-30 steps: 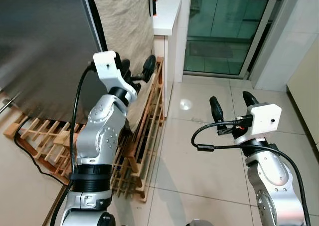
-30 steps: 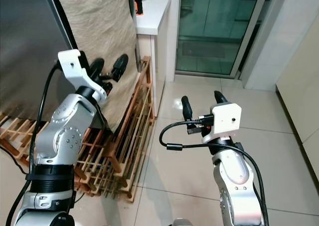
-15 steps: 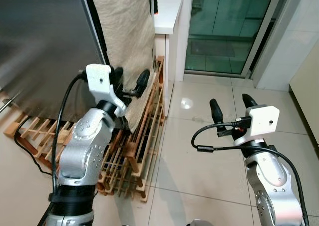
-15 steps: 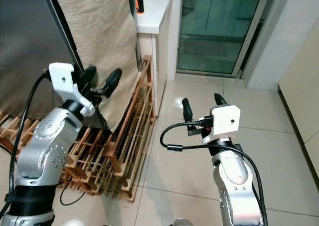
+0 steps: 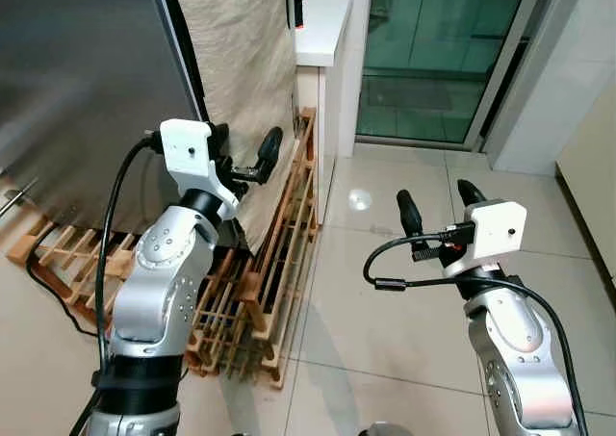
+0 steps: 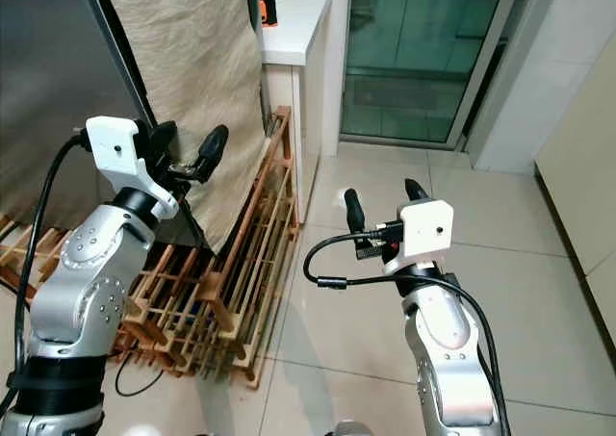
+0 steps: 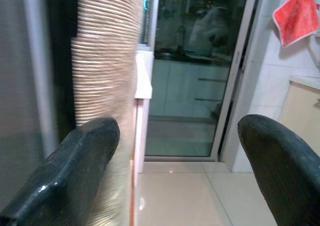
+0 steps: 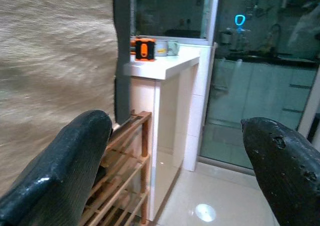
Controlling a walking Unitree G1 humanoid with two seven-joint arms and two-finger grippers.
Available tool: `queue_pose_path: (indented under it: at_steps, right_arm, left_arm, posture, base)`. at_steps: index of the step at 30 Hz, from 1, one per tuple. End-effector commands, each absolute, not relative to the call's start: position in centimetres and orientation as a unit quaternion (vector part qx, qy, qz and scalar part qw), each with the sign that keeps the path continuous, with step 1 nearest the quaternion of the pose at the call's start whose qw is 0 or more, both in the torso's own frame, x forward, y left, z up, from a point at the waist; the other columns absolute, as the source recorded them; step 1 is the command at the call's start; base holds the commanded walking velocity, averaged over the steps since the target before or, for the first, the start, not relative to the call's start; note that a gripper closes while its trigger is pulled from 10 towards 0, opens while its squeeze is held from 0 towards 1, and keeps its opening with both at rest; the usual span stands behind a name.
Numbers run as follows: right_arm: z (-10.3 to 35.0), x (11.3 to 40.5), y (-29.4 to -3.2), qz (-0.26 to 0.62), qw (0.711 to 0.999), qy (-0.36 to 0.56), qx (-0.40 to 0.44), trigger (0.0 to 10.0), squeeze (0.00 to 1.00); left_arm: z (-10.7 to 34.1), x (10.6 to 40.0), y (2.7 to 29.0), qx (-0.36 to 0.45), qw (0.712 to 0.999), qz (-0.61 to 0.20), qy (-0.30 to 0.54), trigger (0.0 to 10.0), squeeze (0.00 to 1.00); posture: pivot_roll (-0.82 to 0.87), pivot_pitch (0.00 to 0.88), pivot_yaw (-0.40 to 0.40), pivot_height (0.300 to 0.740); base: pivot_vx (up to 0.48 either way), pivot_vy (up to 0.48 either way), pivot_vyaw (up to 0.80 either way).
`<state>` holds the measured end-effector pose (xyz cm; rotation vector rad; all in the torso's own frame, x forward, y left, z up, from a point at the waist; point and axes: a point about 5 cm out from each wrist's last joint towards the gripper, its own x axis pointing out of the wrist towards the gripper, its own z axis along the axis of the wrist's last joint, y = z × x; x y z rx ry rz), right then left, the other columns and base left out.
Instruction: Restocking fridge
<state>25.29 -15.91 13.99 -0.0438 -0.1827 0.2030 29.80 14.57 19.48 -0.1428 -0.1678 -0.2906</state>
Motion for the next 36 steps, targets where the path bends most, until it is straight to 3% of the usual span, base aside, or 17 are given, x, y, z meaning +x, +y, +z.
queue_pose_path:
  at_steps: [1, 12, 36]
  right_arm:
    - [13.9, 25.1, -16.1, 0.095, 0.991, -0.092, -0.026, 10.0, 0.00]
    - [13.8, 25.3, -15.9, 0.099, 0.990, -0.092, -0.026, 10.0, 0.00]
    - [14.1, 25.5, -16.0, 0.099, 0.990, -0.097, -0.031, 10.0, 0.00]
  left_arm:
    - [18.9, 29.2, 16.4, -0.071, 0.989, -0.109, -0.071, 10.0, 0.00]
    - [19.0, 29.2, 16.6, -0.084, 0.989, -0.097, -0.070, 10.0, 0.00]
    - [19.3, 31.1, 13.8, -0.145, 0.980, -0.125, -0.056, 10.0, 0.00]
  posture:
    - [-0.17, 0.000, 0.085, 0.736]
    - [-0.16, 0.000, 0.082, 0.736]
    - [-0.19, 0.000, 0.086, 0.736]
  base:
    - [0.000, 0.000, 0.00]
    - [0.000, 0.000, 0.00]
    - [0.000, 0.000, 0.00]
